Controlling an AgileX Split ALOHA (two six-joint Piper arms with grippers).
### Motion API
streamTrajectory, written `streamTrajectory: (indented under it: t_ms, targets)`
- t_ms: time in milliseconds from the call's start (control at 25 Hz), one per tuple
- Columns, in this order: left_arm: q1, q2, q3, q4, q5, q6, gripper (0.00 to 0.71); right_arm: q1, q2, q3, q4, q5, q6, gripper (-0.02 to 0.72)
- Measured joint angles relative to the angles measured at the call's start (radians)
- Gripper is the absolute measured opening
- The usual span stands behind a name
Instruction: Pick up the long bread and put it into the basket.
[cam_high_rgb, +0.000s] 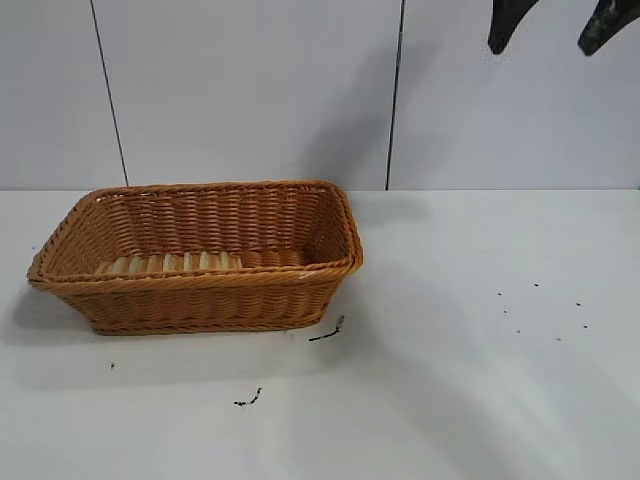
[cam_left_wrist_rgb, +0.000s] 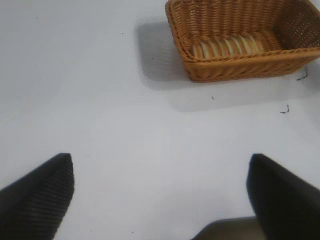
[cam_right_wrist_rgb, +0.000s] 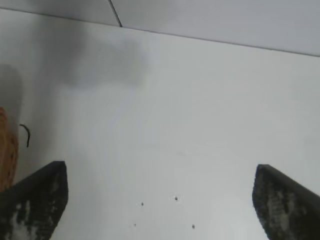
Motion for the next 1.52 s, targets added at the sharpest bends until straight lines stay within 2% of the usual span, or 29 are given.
streamTrajectory:
  t_ms: [440, 680, 800, 1520]
  targets:
    - [0.0, 0.0, 0.0, 0.0, 0.0, 0.0, 0.692, 0.0, -0.705, 0.68, 0.0, -0.003, 0.015, 0.689]
    - [0.0, 0.0, 0.0, 0.0, 0.0, 0.0, 0.692, 0.0, -1.048, 0.994, 0.0, -0.152, 0.016, 0.689]
    - [0.0, 0.0, 0.0, 0.0, 0.0, 0.0, 0.692, 0.0, -1.192, 1.092, 0.0, -0.185, 0.016, 0.689]
    - [0.0, 0.0, 0.0, 0.0, 0.0, 0.0, 0.692, 0.0, -1.513, 1.132, -0.002, -0.199, 0.034, 0.689]
